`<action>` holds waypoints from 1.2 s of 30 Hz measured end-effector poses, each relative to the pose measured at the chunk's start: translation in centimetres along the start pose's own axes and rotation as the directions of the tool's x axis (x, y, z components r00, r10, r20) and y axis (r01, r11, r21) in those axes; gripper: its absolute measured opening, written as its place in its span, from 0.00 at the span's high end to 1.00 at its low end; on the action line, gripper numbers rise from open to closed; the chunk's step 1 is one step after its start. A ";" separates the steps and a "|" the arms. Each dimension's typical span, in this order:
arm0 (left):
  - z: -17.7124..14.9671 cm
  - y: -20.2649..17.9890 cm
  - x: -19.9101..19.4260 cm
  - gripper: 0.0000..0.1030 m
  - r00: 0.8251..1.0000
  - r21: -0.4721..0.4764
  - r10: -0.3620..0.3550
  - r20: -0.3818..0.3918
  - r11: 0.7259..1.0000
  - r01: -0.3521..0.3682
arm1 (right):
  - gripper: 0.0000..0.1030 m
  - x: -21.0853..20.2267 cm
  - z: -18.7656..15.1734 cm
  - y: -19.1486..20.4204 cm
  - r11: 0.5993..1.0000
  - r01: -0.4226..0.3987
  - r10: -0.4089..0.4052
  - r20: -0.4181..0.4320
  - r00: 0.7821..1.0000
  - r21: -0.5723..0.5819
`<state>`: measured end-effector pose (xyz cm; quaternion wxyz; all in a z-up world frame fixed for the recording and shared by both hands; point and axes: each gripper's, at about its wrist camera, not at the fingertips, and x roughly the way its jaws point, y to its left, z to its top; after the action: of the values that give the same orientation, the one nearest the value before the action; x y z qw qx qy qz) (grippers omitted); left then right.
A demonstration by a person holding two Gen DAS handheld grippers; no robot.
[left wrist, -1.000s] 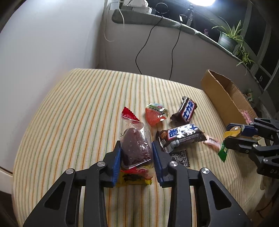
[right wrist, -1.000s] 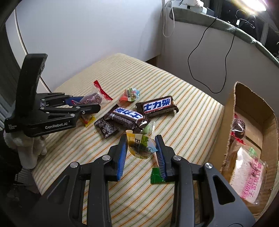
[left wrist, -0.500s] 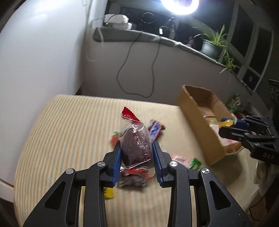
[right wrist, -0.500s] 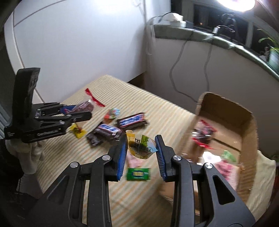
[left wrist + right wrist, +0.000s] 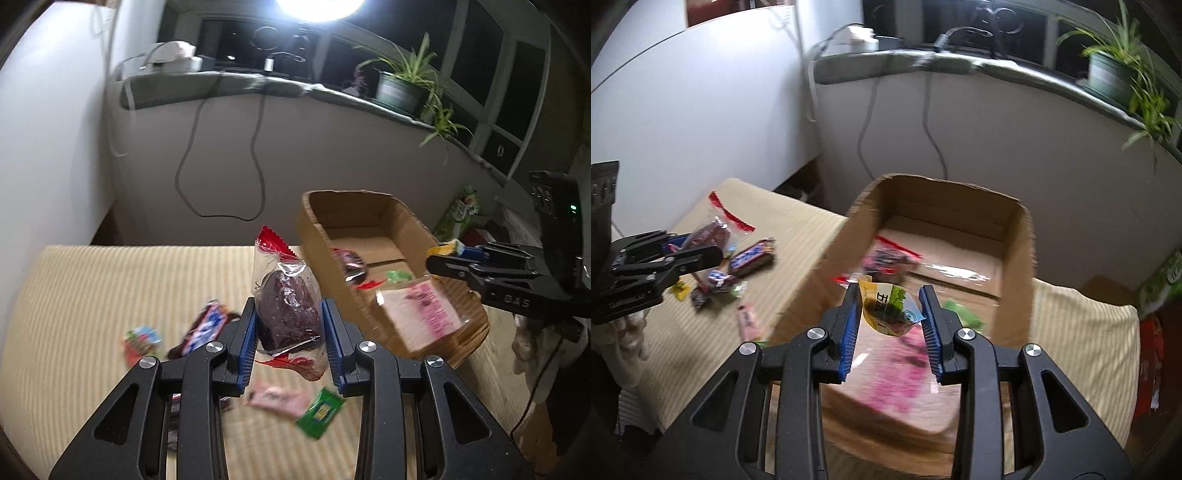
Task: Organize snacks
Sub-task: 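Carry both held candies over the cardboard box, then open both tools to drop the candies into the box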
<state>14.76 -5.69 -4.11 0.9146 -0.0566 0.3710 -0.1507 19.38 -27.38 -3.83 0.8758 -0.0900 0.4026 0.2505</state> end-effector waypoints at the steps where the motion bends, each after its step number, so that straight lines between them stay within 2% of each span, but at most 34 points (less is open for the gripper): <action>1: 0.1 -0.4 0.2 0.69 1.000 0.008 -0.004 -0.002 1.000 0.004 | 0.68 0.2 -0.1 -0.5 1.000 0.005 -0.005 -0.002 1.000 0.007; 9: 0.6 -4.2 2.2 0.69 0.998 0.064 -0.047 -0.030 0.997 0.049 | 0.68 1.2 -0.6 -3.9 0.998 0.032 -0.031 -0.026 0.999 0.049; 25: 0.1 -8.2 3.4 0.68 0.994 0.122 -0.087 -0.068 0.988 0.095 | 0.65 1.6 -1.4 -5.4 0.997 0.037 -0.034 -0.043 0.998 0.074; 26: 0.1 -8.3 3.3 0.66 0.993 0.126 -0.091 -0.069 0.987 0.099 | 0.65 1.5 -1.5 -5.3 0.997 0.036 -0.033 -0.044 0.998 0.072; 27: 0.1 -8.4 3.3 0.57 0.994 0.128 -0.090 -0.068 0.987 0.098 | 0.64 1.4 -1.5 -5.2 0.997 0.037 -0.034 -0.044 0.998 0.069; 28: 0.2 -8.5 3.3 0.48 0.994 0.128 -0.085 -0.065 0.987 0.093 | 0.59 1.3 -1.5 -5.2 0.997 0.039 -0.036 -0.043 0.998 0.066; 29: 0.2 -8.5 3.2 0.48 0.994 0.128 -0.085 -0.063 0.987 0.093 | 0.54 1.3 -1.5 -5.1 0.997 0.043 -0.040 -0.042 0.998 0.065; 31: 0.2 -8.5 3.1 0.48 0.995 0.128 -0.085 -0.060 0.987 0.092 | 0.29 1.0 -1.5 -5.0 0.997 0.052 -0.050 -0.032 0.998 0.065; 33: 0.1 -8.5 2.9 0.48 0.995 0.130 -0.084 -0.058 0.987 0.091 | 0.22 0.6 -1.5 -4.9 0.996 0.053 -0.052 -0.013 0.999 0.065; 36: 0.0 -8.7 2.7 0.48 0.995 0.134 -0.083 -0.057 0.987 0.090 | 0.19 0.2 -1.4 -4.6 0.997 0.053 -0.053 -0.005 0.999 0.063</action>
<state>14.56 -14.78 -4.00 0.8991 -0.0061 0.3803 -0.2169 20.92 -31.78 -5.07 0.8838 -0.0735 0.4094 0.2142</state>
